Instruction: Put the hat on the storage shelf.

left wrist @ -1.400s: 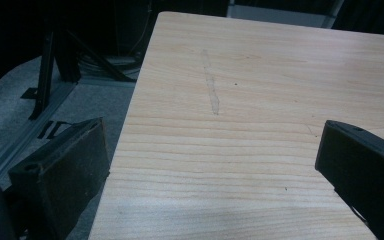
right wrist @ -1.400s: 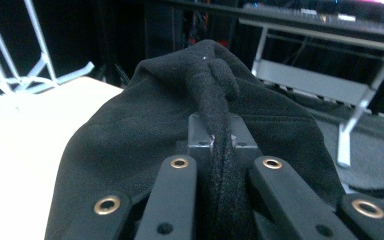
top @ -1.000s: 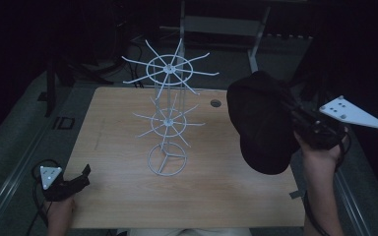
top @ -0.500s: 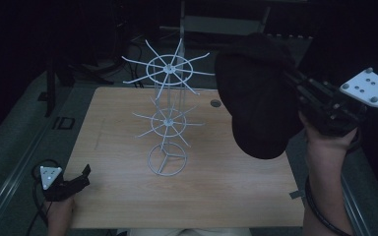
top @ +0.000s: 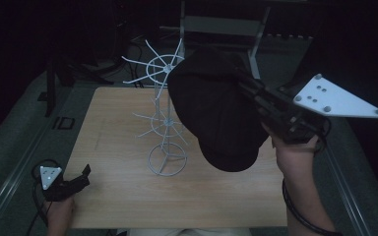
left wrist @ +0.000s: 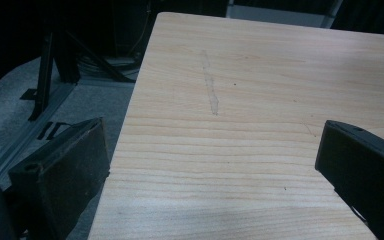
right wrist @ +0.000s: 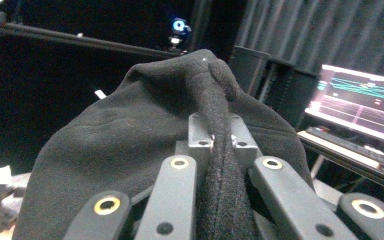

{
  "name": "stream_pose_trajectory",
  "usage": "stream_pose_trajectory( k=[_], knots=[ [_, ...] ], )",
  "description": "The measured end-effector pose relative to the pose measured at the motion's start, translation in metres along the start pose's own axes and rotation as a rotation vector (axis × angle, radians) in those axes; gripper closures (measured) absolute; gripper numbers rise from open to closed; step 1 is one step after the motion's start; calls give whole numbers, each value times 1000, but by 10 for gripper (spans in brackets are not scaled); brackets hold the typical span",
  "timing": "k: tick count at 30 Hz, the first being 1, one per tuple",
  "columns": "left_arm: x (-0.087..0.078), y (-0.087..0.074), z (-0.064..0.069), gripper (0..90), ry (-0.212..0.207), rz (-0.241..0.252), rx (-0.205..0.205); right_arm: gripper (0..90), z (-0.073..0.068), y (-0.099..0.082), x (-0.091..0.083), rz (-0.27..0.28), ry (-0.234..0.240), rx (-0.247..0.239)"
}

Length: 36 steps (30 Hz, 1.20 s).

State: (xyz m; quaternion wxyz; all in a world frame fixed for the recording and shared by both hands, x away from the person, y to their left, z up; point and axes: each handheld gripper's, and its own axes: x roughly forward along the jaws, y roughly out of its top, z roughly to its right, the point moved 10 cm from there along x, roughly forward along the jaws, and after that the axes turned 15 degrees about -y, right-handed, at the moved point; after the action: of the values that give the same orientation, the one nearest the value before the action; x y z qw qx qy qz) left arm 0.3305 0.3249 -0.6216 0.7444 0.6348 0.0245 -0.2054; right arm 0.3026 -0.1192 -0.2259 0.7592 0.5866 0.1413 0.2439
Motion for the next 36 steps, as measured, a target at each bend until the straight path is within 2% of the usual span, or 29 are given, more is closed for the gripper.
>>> stream_pose_trajectory(
  k=[2,10,16,19,28,34,36],
  knots=[
    [0,0,0,15,0,0,1,849,-7,-4,1,-6,19,-11],
    [0,0,0,14,0,1,-3,848,-21,-28,4,-34,75,0],
    [0,0,0,15,0,1,-2,844,-31,-57,10,-82,129,29],
    [0,0,0,15,0,1,-3,840,-34,-69,12,-99,141,39],
    [0,0,0,14,0,3,-4,805,-41,-89,14,-111,155,67],
    [0,0,0,15,0,1,-4,745,-42,-99,17,-132,139,69],
    [0,0,0,14,-1,2,-5,711,-40,-100,17,-126,120,69]
  ],
)
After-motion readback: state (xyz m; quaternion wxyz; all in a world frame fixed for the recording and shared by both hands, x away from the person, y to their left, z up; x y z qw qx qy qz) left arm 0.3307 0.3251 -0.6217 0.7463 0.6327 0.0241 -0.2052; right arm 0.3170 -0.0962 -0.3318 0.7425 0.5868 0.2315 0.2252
